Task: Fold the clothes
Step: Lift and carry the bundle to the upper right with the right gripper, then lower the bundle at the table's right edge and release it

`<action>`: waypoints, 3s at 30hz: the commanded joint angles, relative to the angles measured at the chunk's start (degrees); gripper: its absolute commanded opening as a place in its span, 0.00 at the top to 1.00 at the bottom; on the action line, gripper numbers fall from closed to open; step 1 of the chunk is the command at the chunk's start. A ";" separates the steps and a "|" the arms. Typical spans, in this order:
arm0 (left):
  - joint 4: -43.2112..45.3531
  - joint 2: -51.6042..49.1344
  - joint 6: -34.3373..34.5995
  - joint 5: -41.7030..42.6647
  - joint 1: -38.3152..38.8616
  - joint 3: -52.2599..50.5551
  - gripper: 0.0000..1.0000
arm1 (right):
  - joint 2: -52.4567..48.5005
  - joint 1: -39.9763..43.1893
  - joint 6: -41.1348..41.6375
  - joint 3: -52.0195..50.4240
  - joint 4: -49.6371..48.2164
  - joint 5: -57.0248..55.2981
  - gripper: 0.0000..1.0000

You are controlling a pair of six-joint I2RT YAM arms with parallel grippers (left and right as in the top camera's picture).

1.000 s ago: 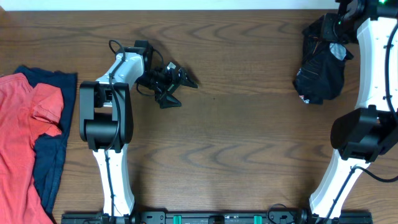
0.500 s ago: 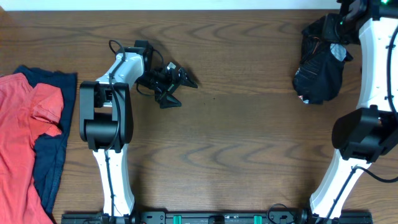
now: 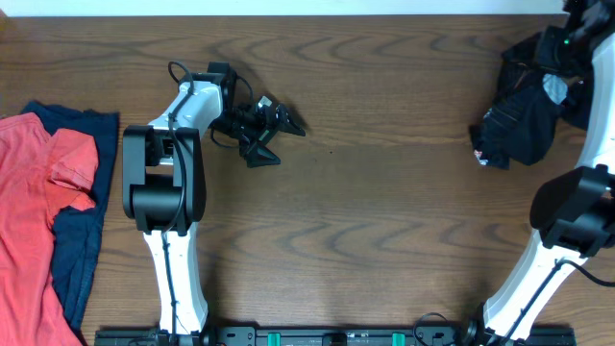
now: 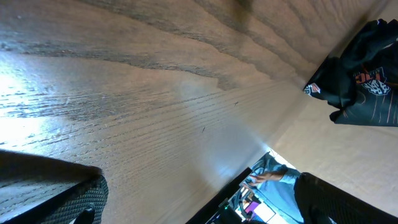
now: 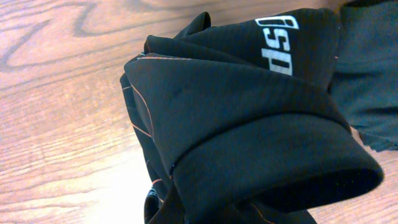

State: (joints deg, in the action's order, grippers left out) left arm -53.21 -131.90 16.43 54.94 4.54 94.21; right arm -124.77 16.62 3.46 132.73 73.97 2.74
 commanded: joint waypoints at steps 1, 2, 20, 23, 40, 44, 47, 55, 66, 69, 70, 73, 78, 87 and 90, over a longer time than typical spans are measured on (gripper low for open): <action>0.55 -3.98 -1.79 -7.85 0.04 -2.16 0.02 | 0.00 1.38 0.09 0.33 0.17 1.81 0.99; 0.68 -3.98 -1.79 -7.85 0.04 -2.16 0.02 | 0.00 1.66 0.09 0.33 0.20 1.81 0.99; 3.45 -3.98 -1.79 -7.85 3.37 -2.16 0.02 | -1.55 17.84 -0.76 0.22 -3.56 6.93 0.99; 5.62 -3.98 -1.77 -7.85 4.96 -2.16 0.02 | -3.28 20.94 -0.76 0.22 -3.50 5.20 0.99; 10.29 -3.98 1.68 -9.55 8.57 -2.16 0.02 | -12.52 13.14 -5.92 0.46 0.04 10.58 0.99; 10.71 -3.98 1.68 -9.55 8.57 -2.16 0.02 | -12.52 8.15 -7.30 0.46 -0.15 9.92 0.99; 10.93 -3.98 1.68 -9.55 8.57 -2.16 0.02 | -12.48 4.76 -7.39 1.60 -1.49 8.52 0.99; 10.91 -3.98 1.88 -9.55 8.68 -2.16 0.02 | -12.48 2.95 -0.94 7.74 -3.32 -7.52 0.99; 10.88 -3.98 1.86 -9.55 10.29 -2.16 0.02 | -12.48 2.97 2.49 8.02 -11.50 -26.80 0.99; 10.91 -3.98 1.86 -9.55 10.78 -2.16 0.02 | -12.48 3.69 2.47 8.02 -12.35 -26.88 0.99; 10.91 -3.98 1.86 -9.55 10.99 -2.16 0.02 | -12.48 4.09 2.47 8.02 -12.57 -26.88 0.99; 10.91 -3.98 1.86 -9.55 11.45 -2.16 0.02 | -12.48 5.64 2.05 8.02 -13.90 -26.58 0.99; 10.91 -3.98 1.88 -9.53 12.09 -2.16 0.02 | -12.48 10.05 1.77 8.02 -14.43 -21.66 0.99; 10.93 -3.98 2.99 -9.53 12.44 -2.16 0.02 | -12.48 20.85 1.62 8.02 -13.31 -9.46 0.99; 10.93 -3.98 3.63 -9.55 12.44 -2.16 0.02 | -12.50 24.39 0.37 8.00 -12.11 -2.34 0.99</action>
State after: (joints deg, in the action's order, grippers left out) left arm -41.98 -131.66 19.68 54.70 15.66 94.39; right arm -138.58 38.15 4.78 139.57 61.28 -7.55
